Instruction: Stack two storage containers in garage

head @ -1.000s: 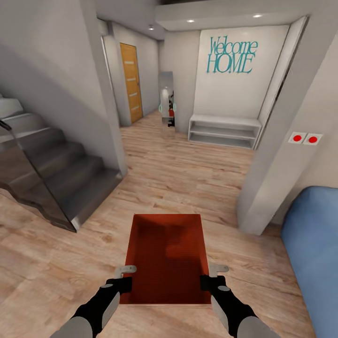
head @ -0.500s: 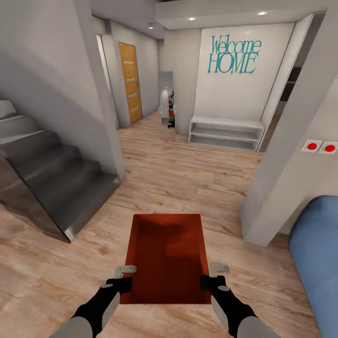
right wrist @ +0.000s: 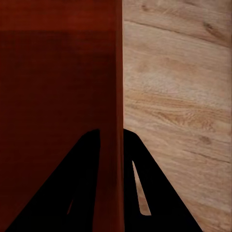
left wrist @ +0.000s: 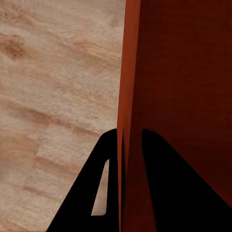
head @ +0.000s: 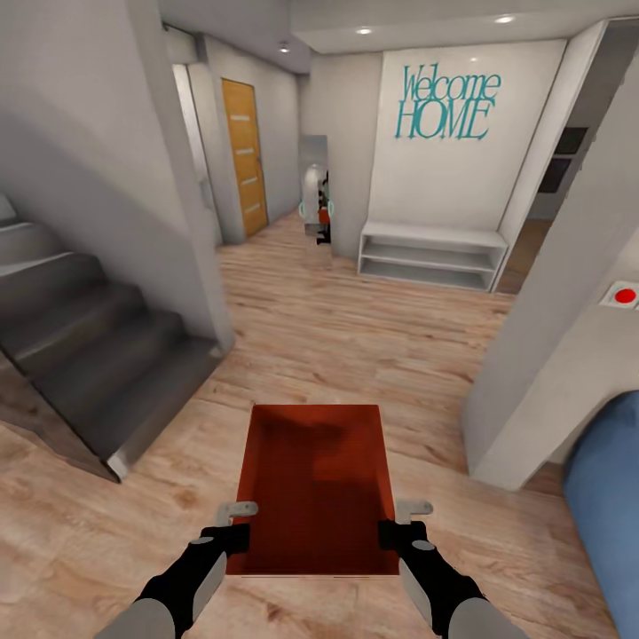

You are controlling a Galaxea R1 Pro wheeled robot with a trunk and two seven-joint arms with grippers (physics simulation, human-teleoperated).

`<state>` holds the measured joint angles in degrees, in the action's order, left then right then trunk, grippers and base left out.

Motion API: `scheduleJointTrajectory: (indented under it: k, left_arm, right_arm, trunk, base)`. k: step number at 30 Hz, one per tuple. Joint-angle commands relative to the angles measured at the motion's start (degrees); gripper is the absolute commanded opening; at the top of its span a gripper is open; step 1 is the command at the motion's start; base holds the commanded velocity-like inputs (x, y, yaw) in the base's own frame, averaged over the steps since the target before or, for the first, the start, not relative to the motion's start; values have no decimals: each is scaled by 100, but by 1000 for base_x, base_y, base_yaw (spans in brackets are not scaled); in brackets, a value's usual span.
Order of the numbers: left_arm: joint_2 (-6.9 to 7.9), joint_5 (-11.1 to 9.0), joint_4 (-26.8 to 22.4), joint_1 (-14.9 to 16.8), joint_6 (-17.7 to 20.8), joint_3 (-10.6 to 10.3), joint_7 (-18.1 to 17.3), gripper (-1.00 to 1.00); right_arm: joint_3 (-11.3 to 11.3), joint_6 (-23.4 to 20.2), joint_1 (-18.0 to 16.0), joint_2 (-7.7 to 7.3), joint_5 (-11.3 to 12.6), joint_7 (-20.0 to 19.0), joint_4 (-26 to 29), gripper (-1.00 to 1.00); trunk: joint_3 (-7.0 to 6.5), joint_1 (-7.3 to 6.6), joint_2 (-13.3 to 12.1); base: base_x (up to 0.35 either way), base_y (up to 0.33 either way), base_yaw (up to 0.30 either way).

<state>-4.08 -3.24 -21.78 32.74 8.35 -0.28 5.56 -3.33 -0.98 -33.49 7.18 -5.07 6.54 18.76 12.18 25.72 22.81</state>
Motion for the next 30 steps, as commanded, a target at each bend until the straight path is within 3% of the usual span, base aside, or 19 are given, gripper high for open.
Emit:
scheduleJointTrajectory:
  k: [1, 14, 30]
  left_arm:
    - [45, 78, -4, -4, 35, -95, 50, -100]
    - [45, 78, -4, -4, 35, -95, 50, -100]
    - [46, 78, -7, -4, 35, -95, 50, -100]
  right_arm:
    - [-104, -8, -8, -190, -91, 354, 232, -100]
    - [-103, -10, -8, -182, -88, 425, 233, -100]
    - [-98, -7, -8, -182, -91, 422, 232, -100]
  trunk:
    - [11, 6, 10]
    - [11, 6, 10]
    - [11, 6, 10]
  base:
    - [337, 0, 0]
    - [337, 0, -216]
    - [337, 0, -8]
